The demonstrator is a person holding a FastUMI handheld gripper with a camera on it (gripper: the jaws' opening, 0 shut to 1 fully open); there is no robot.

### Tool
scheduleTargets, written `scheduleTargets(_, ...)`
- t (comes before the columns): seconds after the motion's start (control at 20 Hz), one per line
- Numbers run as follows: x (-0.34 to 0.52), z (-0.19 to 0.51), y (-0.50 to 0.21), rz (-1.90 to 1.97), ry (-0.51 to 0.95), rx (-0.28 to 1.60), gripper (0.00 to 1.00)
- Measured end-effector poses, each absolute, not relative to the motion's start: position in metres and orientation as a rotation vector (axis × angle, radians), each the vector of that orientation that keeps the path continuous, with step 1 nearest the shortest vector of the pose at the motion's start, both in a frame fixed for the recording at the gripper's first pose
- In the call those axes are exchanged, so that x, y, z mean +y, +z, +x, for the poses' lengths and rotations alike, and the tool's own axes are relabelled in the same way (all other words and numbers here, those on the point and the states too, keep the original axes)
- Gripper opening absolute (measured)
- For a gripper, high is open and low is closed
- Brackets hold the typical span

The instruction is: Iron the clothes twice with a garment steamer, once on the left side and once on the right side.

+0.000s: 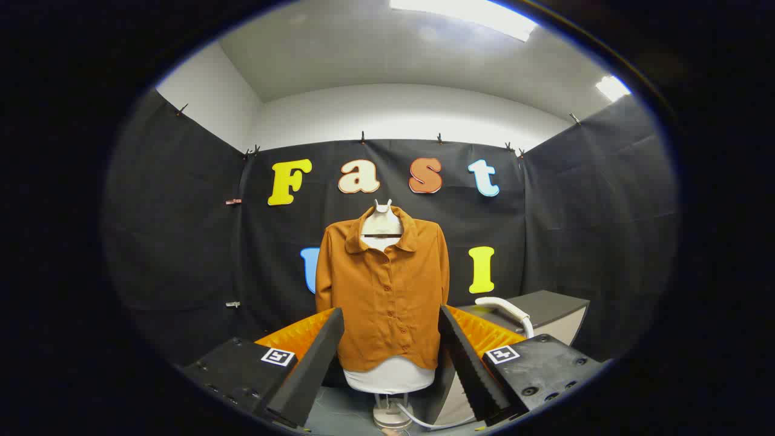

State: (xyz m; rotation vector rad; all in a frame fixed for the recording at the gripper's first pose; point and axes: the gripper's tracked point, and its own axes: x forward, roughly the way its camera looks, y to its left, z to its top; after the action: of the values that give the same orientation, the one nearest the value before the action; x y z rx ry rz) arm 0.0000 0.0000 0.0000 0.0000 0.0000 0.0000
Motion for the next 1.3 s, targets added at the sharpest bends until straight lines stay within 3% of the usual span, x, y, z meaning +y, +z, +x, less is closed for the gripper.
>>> scheduleTargets(1.3, 0.0072, 0.0044, -0.0039, -0.008, -0.022, 0.023, 0.98)
